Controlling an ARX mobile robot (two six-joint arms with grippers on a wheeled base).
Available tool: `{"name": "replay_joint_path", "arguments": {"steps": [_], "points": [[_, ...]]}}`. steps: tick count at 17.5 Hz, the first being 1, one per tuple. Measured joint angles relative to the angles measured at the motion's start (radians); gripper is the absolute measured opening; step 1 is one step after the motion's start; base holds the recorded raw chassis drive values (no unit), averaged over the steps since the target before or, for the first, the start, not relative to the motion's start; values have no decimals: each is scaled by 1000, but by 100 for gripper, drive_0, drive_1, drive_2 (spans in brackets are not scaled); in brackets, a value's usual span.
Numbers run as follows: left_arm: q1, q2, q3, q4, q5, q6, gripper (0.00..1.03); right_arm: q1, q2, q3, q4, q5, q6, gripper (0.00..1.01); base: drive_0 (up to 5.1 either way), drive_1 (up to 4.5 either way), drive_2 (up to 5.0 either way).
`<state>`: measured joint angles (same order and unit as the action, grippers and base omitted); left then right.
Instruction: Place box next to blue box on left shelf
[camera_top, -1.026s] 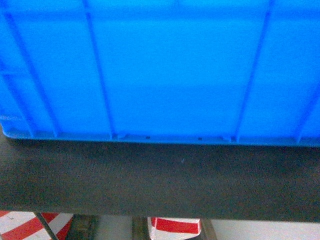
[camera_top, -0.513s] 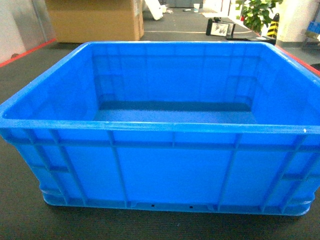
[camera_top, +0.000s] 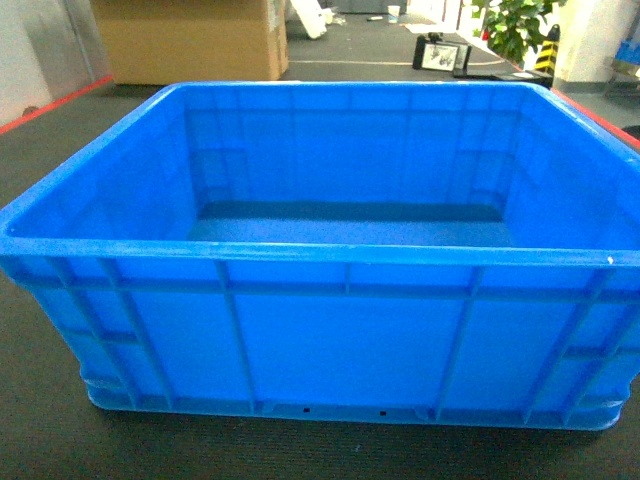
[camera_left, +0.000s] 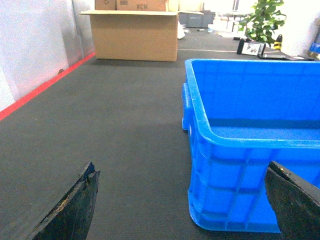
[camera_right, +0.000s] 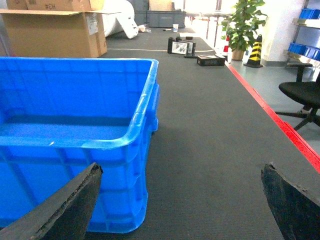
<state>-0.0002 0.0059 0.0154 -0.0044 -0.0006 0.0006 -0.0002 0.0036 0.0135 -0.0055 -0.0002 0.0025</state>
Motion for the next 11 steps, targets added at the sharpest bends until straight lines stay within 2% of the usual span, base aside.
{"name": "replay_joint_path", "arguments": {"steps": [11], "points": [[0, 0, 0, 0, 0, 0, 98, 0, 0, 0, 0, 0, 0, 98, 0, 0, 0]]}}
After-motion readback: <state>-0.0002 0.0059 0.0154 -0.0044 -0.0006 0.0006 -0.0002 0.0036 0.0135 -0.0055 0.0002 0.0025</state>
